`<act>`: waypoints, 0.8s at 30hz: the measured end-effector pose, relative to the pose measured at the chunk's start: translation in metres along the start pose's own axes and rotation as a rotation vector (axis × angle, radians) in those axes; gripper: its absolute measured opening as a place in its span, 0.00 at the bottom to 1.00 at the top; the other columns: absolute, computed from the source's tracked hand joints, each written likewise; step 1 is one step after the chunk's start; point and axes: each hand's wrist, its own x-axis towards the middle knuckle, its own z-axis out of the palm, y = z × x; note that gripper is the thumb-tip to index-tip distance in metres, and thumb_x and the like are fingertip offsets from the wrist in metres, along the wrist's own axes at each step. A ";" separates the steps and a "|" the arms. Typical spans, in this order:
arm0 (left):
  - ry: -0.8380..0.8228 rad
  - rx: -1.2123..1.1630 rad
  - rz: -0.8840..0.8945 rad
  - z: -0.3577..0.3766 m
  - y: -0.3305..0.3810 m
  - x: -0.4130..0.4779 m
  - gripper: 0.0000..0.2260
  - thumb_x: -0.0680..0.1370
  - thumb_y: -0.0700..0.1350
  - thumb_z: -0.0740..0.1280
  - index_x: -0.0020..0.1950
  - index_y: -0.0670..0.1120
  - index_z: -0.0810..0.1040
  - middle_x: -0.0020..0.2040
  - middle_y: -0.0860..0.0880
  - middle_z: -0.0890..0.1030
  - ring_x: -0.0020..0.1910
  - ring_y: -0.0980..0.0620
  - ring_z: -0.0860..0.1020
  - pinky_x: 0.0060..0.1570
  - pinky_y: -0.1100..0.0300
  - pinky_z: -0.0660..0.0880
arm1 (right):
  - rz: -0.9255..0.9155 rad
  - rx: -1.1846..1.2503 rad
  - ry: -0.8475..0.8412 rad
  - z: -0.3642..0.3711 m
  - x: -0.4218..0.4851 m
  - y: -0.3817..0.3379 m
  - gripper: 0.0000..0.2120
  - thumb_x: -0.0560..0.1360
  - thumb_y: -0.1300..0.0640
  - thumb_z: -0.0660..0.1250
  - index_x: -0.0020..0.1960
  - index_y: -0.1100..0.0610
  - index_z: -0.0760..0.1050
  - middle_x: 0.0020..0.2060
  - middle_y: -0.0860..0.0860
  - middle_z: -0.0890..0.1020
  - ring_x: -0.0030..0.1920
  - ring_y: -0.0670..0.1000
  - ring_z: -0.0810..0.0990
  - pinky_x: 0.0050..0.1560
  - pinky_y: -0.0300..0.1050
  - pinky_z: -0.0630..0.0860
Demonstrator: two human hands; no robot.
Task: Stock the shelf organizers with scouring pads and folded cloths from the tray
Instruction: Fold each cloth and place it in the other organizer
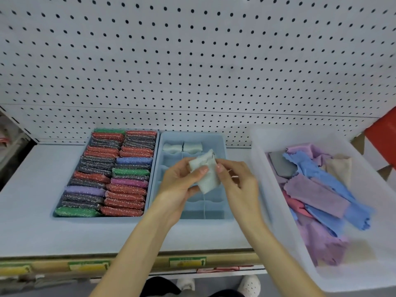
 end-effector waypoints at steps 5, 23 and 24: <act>-0.040 0.020 0.008 -0.006 0.002 0.013 0.13 0.72 0.41 0.68 0.55 0.43 0.78 0.48 0.47 0.84 0.47 0.50 0.83 0.41 0.59 0.79 | 0.135 0.133 -0.181 0.000 0.015 0.002 0.11 0.74 0.59 0.70 0.56 0.51 0.79 0.51 0.46 0.83 0.53 0.43 0.80 0.52 0.38 0.76; -0.086 0.438 0.170 -0.012 0.029 0.056 0.04 0.73 0.34 0.70 0.47 0.39 0.80 0.40 0.48 0.81 0.37 0.58 0.79 0.38 0.66 0.77 | 0.335 0.228 -0.501 -0.011 0.075 0.013 0.09 0.73 0.62 0.70 0.52 0.59 0.75 0.45 0.53 0.85 0.47 0.50 0.82 0.46 0.41 0.76; -0.070 0.439 0.171 -0.011 0.028 0.058 0.04 0.73 0.34 0.70 0.46 0.41 0.79 0.40 0.47 0.80 0.38 0.58 0.79 0.38 0.66 0.77 | 0.333 0.229 -0.496 -0.012 0.076 0.013 0.08 0.74 0.62 0.69 0.53 0.59 0.76 0.45 0.53 0.85 0.47 0.49 0.82 0.47 0.40 0.76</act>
